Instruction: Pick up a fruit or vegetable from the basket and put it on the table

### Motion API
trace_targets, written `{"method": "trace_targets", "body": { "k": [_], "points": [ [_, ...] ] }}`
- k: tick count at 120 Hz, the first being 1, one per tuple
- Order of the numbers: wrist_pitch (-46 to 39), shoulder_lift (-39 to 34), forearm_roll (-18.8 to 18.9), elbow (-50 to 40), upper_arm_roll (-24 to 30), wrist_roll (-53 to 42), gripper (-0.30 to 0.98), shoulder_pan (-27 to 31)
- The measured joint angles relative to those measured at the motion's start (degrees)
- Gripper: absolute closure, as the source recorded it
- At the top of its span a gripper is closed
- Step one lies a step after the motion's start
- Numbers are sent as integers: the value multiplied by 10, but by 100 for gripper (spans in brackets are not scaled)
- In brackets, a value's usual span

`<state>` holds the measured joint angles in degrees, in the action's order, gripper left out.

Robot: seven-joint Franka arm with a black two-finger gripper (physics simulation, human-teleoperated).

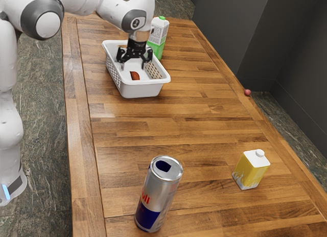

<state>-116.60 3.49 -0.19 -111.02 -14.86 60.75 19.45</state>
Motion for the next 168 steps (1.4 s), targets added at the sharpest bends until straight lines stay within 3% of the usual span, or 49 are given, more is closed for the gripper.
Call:
{"method": "trace_targets", "body": {
  "k": [142, 162, 168],
  "points": [
    [-1, 97, -61, 51, 5, -64, 0, 30],
    [-1, 109, -70, 60, 10, -78, -17, 36],
    [-1, 106, -70, 61, 11, -82, -7, 36]
  ]
}}
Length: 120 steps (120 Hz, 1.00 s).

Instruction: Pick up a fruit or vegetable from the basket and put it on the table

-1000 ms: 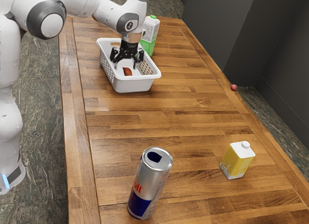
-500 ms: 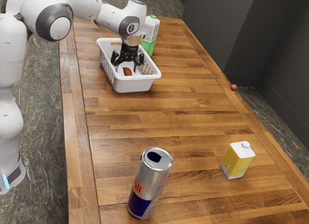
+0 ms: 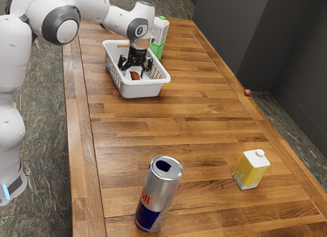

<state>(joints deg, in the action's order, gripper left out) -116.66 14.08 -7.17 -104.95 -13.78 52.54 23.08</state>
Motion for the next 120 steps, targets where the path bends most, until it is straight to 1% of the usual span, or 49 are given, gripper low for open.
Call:
{"method": "trace_targets", "body": {
  "k": [14, 28, 39, 46, 60, 66, 72, 79, 84, 88, 95, 99, 103, 111, 120],
  "points": [
    [1, -4, 6, 1, 0, -3, 19, -1],
    [3, -6, 11, 1, 1, -7, 31, -1],
    [4, -9, 12, 1, 1, -9, 46, -2],
    [4, -11, 13, 1, 5, -11, 50, -2],
    [6, -27, 14, -1, 9, -13, 52, -6],
    [12, -58, 14, -10, 10, -12, 52, -13],
    [19, -120, 20, -44, 10, -9, 53, -29],
    [36, -212, 46, -88, 10, 3, 52, -54],
    [58, -258, 69, -96, 15, 16, 52, -75],
    [77, -278, 83, -91, 27, 28, 52, -85],
    [122, -280, 107, -29, 92, 53, 52, -98],
    [147, -259, 117, 14, 136, 70, 53, -110],
    [168, -241, 125, 44, 167, 87, 54, -120],
    [202, -192, 136, 93, 201, 117, 54, -129],
    [228, -115, 142, 149, 240, 147, 54, -120]
  ]
}}
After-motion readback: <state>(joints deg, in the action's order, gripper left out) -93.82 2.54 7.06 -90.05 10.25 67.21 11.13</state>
